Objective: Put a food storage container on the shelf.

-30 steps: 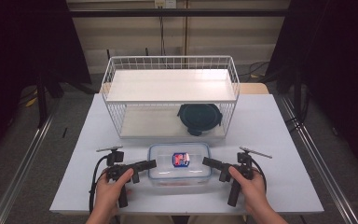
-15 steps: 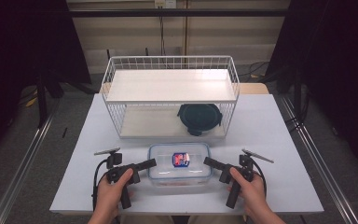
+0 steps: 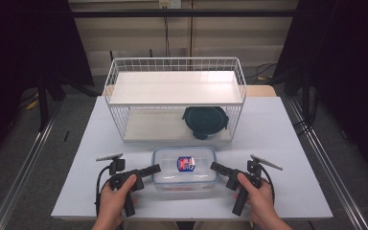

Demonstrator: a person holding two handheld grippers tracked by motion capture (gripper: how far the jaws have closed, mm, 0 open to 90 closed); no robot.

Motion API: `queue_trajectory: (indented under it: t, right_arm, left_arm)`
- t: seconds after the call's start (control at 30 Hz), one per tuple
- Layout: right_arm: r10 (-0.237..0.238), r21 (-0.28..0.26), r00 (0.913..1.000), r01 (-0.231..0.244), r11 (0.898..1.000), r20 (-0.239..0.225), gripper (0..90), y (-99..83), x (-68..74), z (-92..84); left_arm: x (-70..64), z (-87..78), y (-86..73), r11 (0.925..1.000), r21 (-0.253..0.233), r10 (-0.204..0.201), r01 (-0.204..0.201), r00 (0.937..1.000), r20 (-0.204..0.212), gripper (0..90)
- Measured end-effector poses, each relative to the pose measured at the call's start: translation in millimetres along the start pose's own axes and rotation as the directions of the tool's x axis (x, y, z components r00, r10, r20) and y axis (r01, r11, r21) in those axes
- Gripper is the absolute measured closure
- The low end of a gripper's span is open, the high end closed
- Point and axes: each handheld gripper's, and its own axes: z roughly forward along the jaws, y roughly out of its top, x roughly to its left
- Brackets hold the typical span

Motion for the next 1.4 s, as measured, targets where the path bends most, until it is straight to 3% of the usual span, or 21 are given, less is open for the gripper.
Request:
queue_trajectory:
  t: [0.27,0.3,0.4,0.47,0.63,0.67,0.77,0.87,1.0,1.2,1.4]
  right_arm:
    - [0.068,-0.049,0.9975,-0.069,0.996,-0.016,56.9,-1.9,-1.3,-1.9]
    - [0.079,-0.064,0.9966,-0.08,0.995,-0.024,57.5,-1.3,-0.1,-2.5]
    - [0.072,-0.106,0.9966,-0.076,0.991,-0.04,58.9,1.7,2.6,-4.8]
    - [0.07,-0.116,0.9966,-0.075,0.99,-0.045,59.2,3.3,3.6,-5.4]
    - [0.077,-0.124,0.9957,-0.083,0.989,-0.051,59.4,3.1,2.9,-5.9]
    - [0.095,-0.131,0.9932,-0.103,0.986,-0.067,59.5,4.5,5.6,-7.3]
    - [0.091,-0.153,0.9923,-0.103,0.983,-0.084,59.6,6.4,7.8,-7.7]
    - [0.091,-0.165,0.992,-0.105,0.981,-0.087,59.6,7.2,8.5,-7.9]
    - [0.085,-0.181,0.9902,-0.104,0.978,-0.111,59.8,9.3,12.2,-9.0]
    - [0.061,-0.198,0.9879,-0.089,0.976,-0.143,60.0,13.3,22.2,-10.4]
    - [0.035,-0.223,0.9851,-0.073,0.972,-0.168,60.1,14.5,31.8,-11.9]
  left_arm:
    - [-2.5,-1.5,-2.3,0.9983,-0.043,-0.04,0.04,0.9992,-0.002,50.9]
    - [-2.7,-1.1,-2.6,0.9981,-0.05,-0.036,0.037,0.9992,0.018,51.6]
    - [-3.4,-1.5,-2.4,0.9986,-0.041,-0.032,0.033,0.9991,0.027,53.1]
    - [-4.5,0.3,-3.6,0.9967,-0.057,-0.056,0.057,0.9982,0.023,53.4]
    - [-5.6,-1.7,-2.3,0.9943,-0.085,-0.06,0.064,0.9968,0.053,56.5]
    - [-9.1,-3.0,-0.9,0.9923,-0.108,-0.052,0.06,0.9957,0.076,56.8]
    - [-12.2,-4.1,0.1,0.9917,-0.12,-0.036,0.047,0.9956,0.086,57.1]
    - [-12.7,-3.4,-0.4,0.988,-0.139,-0.053,0.068,0.9926,0.11,57.4]
    - [-17.4,-5.6,2.1,0.9844,-0.165,-0.041,0.062,0.9914,0.125,57.9]
    - [-28.3,-12.5,6.8,0.9768,-0.211,-0.007,0.034,0.9917,0.128,57.9]
    - [-37.8,-19.9,11.8,0.9743,-0.225,0.023,0.008,0.9907,0.134,57.7]
